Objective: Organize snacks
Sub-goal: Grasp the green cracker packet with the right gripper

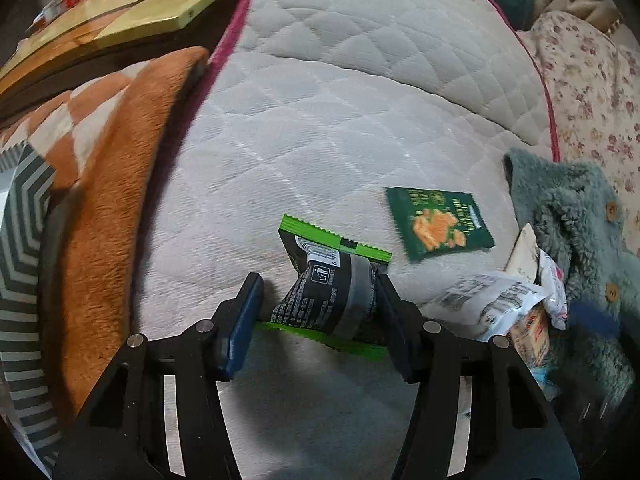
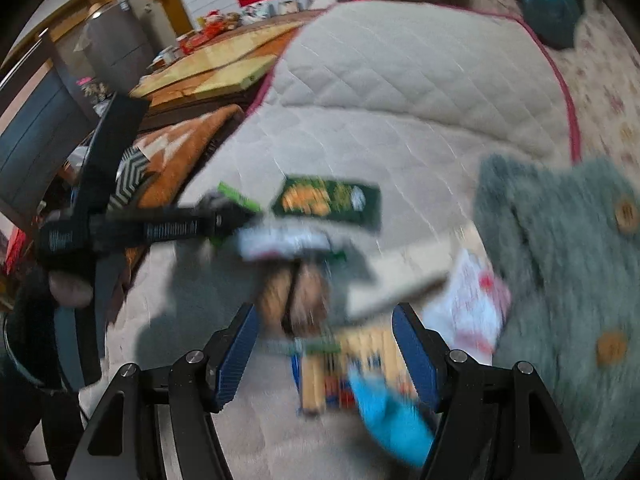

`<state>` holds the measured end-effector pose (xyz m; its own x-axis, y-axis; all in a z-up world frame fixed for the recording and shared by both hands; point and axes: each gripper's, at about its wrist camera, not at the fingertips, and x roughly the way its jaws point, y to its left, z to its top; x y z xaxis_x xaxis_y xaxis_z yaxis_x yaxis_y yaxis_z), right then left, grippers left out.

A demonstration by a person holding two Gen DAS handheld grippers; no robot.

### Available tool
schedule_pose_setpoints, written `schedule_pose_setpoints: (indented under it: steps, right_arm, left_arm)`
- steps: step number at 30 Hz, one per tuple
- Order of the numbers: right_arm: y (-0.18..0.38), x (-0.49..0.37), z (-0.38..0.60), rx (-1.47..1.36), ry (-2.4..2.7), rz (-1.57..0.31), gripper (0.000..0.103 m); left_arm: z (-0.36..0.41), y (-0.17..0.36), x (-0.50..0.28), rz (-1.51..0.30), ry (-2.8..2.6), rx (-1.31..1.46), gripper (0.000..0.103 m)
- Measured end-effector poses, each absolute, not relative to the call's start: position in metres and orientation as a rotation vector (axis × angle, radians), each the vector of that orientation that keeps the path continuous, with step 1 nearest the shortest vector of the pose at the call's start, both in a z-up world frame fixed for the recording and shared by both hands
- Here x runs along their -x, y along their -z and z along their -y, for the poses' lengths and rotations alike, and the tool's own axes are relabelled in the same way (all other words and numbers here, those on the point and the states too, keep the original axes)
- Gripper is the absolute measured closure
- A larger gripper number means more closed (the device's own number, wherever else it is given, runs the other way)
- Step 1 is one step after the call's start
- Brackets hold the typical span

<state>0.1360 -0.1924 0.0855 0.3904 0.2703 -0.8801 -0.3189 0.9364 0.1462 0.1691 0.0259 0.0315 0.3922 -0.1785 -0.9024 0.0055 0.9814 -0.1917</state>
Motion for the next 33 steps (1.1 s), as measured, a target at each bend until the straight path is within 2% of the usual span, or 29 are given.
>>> schedule_pose_setpoints:
  steps: [7, 16, 20, 27, 28, 30, 31, 33]
  right_arm:
    - [-0.079, -0.216, 0.172, 0.323, -0.451, -1.118, 0.035]
    - [-0.025, -0.242, 0.146, 0.574, -0.703, -1.180, 0.033]
    - [-0.021, -0.252, 0.142, 0.585, -0.768, -1.162, 0.021]
    - [-0.004, -0.269, 0.140, 0.422, -0.854, -1.239, 0.019]
    - [-0.004, -0.269, 0.142, 0.396, -0.848, -1.241, 0.020]
    - [-0.006, -0.266, 0.145, 0.342, -0.831, -1.244, 0.028]
    - [-0.008, -0.263, 0.148, 0.325, -0.823, -1.245, 0.036]
    - [-0.011, -0.258, 0.149, 0.312, -0.811, -1.254, 0.047]
  left_arm:
    - [-0.037, -0.030, -0.162, -1.166, 0.134, 0.170, 0.047]
    - [-0.035, -0.028, -0.161, -1.151, 0.153, 0.133, 0.046]
    - [-0.032, -0.028, -0.167, -1.146, 0.152, 0.097, 0.046]
    - [-0.025, -0.023, -0.174, -1.142, 0.151, 0.071, 0.041]
    - [-0.024, -0.022, -0.174, -1.140, 0.154, 0.070, 0.041]
    - [-0.024, -0.022, -0.175, -1.136, 0.152, 0.075, 0.041]
    - [-0.025, -0.021, -0.175, -1.135, 0.152, 0.083, 0.041]
    - [-0.029, -0.021, -0.173, -1.127, 0.139, 0.099, 0.048]
